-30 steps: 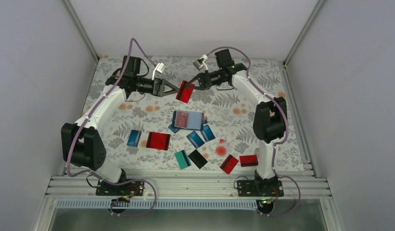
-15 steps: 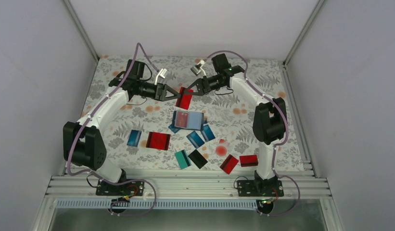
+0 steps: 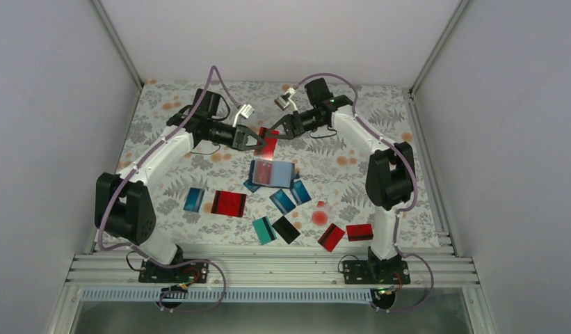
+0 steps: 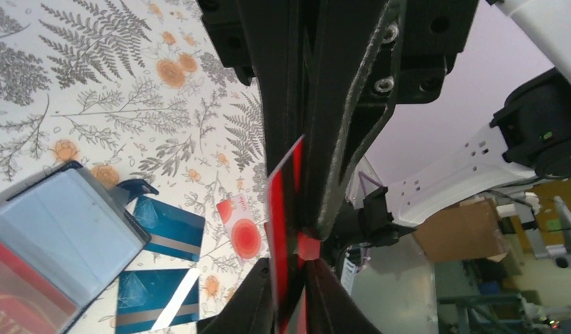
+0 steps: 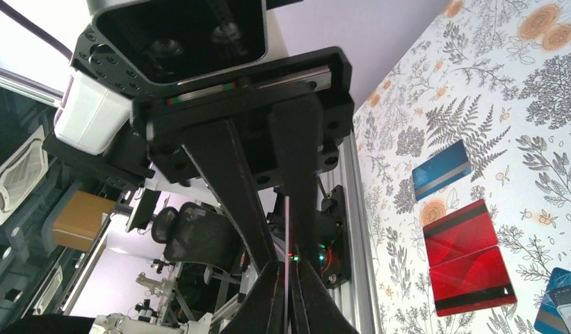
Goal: Put the credit cards into the card holder
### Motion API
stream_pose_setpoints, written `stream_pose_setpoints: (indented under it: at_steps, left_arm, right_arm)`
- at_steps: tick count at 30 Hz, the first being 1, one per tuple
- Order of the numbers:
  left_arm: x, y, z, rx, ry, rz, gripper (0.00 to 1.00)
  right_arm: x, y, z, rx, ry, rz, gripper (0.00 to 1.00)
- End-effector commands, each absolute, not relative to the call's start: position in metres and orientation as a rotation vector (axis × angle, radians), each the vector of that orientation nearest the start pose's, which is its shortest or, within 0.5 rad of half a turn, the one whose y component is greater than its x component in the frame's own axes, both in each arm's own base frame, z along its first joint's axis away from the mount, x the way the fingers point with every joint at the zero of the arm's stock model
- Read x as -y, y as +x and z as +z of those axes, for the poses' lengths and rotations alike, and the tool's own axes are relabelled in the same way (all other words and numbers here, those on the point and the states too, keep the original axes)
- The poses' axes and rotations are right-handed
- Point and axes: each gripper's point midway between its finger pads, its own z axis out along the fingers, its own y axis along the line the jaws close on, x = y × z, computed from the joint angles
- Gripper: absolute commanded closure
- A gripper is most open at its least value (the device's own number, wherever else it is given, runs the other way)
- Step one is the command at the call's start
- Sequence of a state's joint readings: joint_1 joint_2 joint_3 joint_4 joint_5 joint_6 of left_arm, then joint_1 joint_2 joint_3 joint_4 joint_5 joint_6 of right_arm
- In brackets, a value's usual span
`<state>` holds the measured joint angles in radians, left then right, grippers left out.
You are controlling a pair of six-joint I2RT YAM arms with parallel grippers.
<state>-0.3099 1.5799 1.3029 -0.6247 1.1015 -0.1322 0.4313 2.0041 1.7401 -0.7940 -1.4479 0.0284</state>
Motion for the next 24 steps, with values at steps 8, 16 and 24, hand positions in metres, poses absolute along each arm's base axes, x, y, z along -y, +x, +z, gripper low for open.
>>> stream_pose_setpoints:
  at_steps: [8, 16, 24]
  left_arm:
    - [0.257, 0.313, 0.248, -2.259, 0.641, -1.487, 0.75]
    - [0.25, 0.312, 0.253, -2.26, 0.632, -1.491, 0.71]
    - [0.252, 0.3, 0.255, -2.243, 0.676, -1.543, 0.81]
  right_arm:
    - [-0.333, 0.301, 0.283, -1.998, -1.012, 2.061, 0.96]
    - [-0.331, 0.297, 0.282, -1.995, -1.015, 2.067, 0.96]
    - [-0.33, 0.297, 0.286, -1.967, -1.025, 2.084, 0.96]
